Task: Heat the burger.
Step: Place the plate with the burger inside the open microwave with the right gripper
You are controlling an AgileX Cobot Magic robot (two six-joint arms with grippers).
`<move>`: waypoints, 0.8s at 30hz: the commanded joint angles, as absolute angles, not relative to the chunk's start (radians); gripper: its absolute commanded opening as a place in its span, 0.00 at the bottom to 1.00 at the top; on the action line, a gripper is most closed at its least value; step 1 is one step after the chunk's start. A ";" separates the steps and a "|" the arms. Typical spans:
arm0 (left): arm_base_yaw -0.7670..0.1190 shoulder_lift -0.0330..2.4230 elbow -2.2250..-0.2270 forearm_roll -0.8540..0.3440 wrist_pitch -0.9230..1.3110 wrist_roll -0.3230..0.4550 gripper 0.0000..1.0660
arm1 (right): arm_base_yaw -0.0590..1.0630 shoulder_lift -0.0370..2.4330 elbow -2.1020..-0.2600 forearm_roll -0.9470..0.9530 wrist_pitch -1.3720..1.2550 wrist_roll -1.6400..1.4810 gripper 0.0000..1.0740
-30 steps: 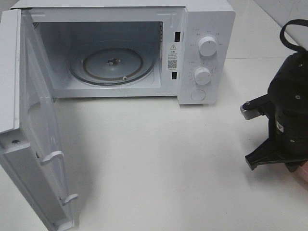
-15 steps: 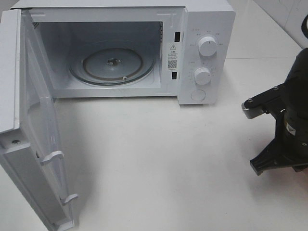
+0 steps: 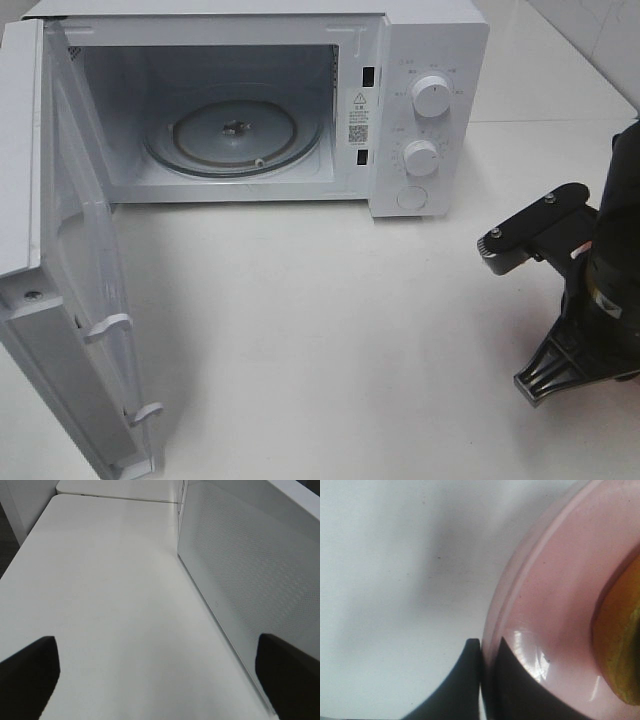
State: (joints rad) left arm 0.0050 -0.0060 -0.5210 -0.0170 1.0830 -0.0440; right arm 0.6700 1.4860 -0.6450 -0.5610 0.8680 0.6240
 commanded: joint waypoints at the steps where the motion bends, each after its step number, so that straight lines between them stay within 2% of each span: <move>1: 0.001 -0.021 -0.519 -0.023 1.070 -0.048 0.96 | 0.732 1.473 -0.642 -0.604 0.919 0.621 0.00; 24: 0.001 -0.021 -0.519 -0.023 1.070 -0.048 0.96 | 1.063 1.473 -0.642 -0.606 0.939 0.535 0.00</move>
State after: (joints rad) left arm 0.0050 -0.0060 -0.5210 -0.0170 1.0830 -0.0440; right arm 1.0320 1.4840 -0.6450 -0.5610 0.8920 0.5600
